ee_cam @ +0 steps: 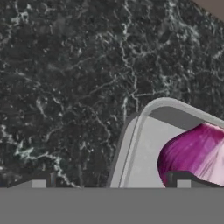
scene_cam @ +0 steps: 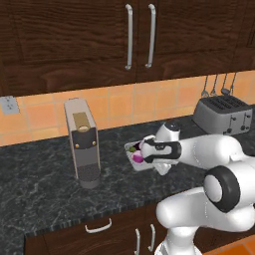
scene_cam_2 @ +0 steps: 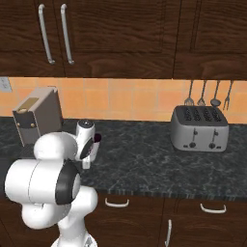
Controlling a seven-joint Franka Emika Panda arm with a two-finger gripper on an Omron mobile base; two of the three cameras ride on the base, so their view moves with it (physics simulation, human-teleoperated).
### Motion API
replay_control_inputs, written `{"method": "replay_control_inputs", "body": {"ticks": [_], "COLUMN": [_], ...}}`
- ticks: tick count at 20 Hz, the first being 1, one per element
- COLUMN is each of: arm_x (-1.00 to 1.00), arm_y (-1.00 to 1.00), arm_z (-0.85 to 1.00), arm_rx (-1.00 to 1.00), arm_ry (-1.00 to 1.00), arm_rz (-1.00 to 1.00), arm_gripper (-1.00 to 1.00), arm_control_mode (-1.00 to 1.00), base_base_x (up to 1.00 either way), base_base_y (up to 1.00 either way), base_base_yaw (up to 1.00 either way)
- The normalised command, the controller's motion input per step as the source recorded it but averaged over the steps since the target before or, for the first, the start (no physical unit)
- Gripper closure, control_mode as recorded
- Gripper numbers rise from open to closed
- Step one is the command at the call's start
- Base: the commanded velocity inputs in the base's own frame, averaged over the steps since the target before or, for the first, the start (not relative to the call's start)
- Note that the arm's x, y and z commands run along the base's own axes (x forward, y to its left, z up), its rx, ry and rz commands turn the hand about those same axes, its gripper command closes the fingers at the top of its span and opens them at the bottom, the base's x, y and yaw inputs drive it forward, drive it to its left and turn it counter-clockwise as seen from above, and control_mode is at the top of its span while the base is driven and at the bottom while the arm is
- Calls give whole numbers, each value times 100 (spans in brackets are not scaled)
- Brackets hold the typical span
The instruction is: Take the meat container that has the fish and place it on the second highest rack of the freezer. Then take the vegetable container that has the eggplant and onion and place it on the highest rack of the freezer.
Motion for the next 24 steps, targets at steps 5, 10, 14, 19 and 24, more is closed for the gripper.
{"method": "replay_control_inputs", "body": {"ticks": [5, 10, 14, 19, 24], "arm_x": [21, 12, -39, -63, 4], "arm_y": [0, 0, 4, 0, 5], "arm_z": [-26, -23, -41, -40, -11], "arm_rx": [0, 0, 0, 0, 0], "arm_ry": [0, -1, -14, -15, 0], "arm_rz": [0, 0, 0, 0, 0], "arm_gripper": [-100, -100, -100, -100, -100], "arm_control_mode": [-100, -100, -100, -100, -100], "base_base_x": [0, 0, 0, 0, 0], "base_base_y": [0, 0, 0, 0, 0], "base_base_yaw": [0, 0, 0, 0, 0]}}
